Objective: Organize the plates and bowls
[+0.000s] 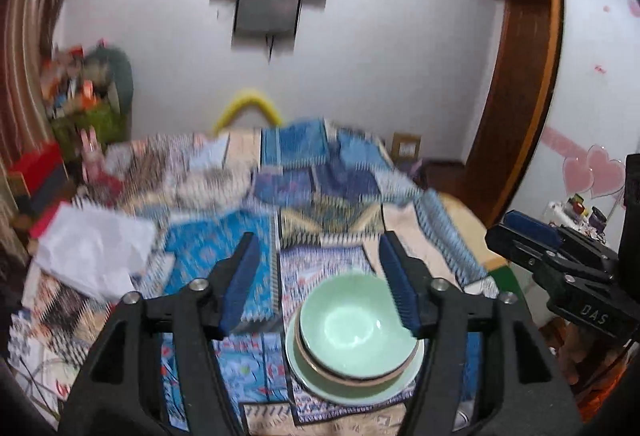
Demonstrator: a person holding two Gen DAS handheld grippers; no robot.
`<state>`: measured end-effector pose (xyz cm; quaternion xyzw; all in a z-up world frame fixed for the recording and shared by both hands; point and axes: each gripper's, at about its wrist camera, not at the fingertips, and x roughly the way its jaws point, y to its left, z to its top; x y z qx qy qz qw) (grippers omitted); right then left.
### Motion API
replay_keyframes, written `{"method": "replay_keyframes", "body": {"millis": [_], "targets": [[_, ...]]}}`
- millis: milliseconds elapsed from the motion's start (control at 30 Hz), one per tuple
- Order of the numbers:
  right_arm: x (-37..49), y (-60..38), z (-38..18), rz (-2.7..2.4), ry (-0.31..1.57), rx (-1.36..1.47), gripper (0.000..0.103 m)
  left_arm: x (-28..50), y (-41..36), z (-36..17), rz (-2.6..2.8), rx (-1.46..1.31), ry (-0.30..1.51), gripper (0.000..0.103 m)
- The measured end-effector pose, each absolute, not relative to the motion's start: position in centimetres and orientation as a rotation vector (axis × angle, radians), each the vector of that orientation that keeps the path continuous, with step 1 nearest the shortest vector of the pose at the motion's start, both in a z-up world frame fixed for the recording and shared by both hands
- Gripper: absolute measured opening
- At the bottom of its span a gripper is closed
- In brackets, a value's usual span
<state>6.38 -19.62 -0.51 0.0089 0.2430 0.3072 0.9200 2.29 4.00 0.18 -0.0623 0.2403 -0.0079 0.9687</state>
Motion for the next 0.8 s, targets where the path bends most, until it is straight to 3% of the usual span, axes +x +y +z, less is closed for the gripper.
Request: {"method": "replay_keyframes", "body": {"millis": [167, 367, 600, 800], "targets": [[3.9, -20.5, 2.0, 0.629, 0.377, 0.028, 0.061, -0.1, 3.4, 2.3, -0.014, -0.09, 0.379, 0.083], [2.4, -20.6, 3.1, 0.626, 0.305, 0.026, 0.081, -1.8, 2.6, 2.9, -0.007, -0.065, 0.318, 0.102], [2.3, -20.9, 3.1, 0.614, 0.281, 0.05, 0.101, -2.5, 2.2, 2.9, -0.014, -0.066, 0.293, 0.103], [2.2, -21.1, 2.7, 0.588, 0.273, 0.056, 0.103, -2.6, 2.5, 2.7, -0.013, -0.08, 0.293, 0.103]]}}
